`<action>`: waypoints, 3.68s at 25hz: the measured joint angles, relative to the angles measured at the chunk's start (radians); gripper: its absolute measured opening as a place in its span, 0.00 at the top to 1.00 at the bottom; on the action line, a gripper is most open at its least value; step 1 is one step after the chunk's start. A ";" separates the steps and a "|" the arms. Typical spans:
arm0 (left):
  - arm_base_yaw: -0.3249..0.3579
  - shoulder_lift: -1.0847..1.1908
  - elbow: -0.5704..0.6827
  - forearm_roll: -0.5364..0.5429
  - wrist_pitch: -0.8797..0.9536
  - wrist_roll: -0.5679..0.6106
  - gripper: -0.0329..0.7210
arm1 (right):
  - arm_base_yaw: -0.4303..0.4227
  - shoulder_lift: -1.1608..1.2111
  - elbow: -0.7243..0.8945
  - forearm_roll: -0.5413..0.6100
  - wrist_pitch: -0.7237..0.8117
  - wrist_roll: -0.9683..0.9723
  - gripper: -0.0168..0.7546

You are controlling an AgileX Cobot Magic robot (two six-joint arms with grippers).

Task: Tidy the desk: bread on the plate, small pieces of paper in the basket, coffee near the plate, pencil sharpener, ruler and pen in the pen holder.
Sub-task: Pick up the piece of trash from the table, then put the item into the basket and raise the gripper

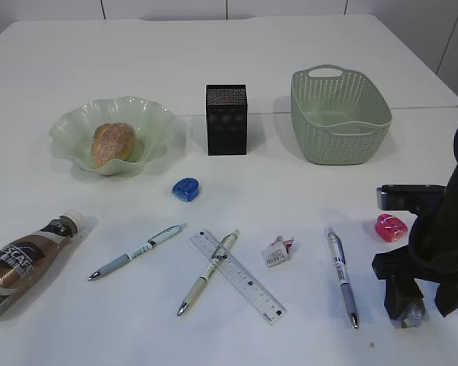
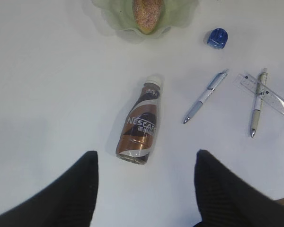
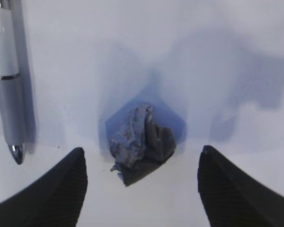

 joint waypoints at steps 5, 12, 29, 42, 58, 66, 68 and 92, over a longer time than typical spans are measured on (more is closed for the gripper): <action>0.000 0.000 0.000 0.000 0.000 0.000 0.36 | 0.000 0.000 0.000 0.002 -0.002 -0.002 0.24; 0.000 0.000 0.000 0.000 0.000 0.000 0.36 | 0.000 0.000 0.000 -0.002 -0.020 -0.002 0.25; 0.000 0.000 0.000 0.000 0.000 0.000 0.38 | 0.000 0.000 0.000 -0.015 -0.011 -0.002 0.89; 0.000 0.000 0.000 -0.001 0.000 0.000 0.41 | 0.000 0.000 -0.056 -0.023 0.194 -0.002 0.91; 0.000 0.000 0.000 -0.004 0.000 0.000 0.41 | 0.000 0.010 -0.523 -0.023 0.379 -0.002 0.91; 0.000 0.000 0.000 -0.004 0.000 0.000 0.41 | 0.000 0.011 -0.763 -0.050 0.316 0.000 0.91; 0.000 0.000 0.000 -0.004 0.000 0.000 0.41 | 0.000 0.011 -0.763 -0.050 0.316 0.000 0.91; 0.000 0.000 0.000 0.039 0.000 0.000 0.44 | 0.000 0.351 -0.890 -0.225 -0.440 0.000 0.91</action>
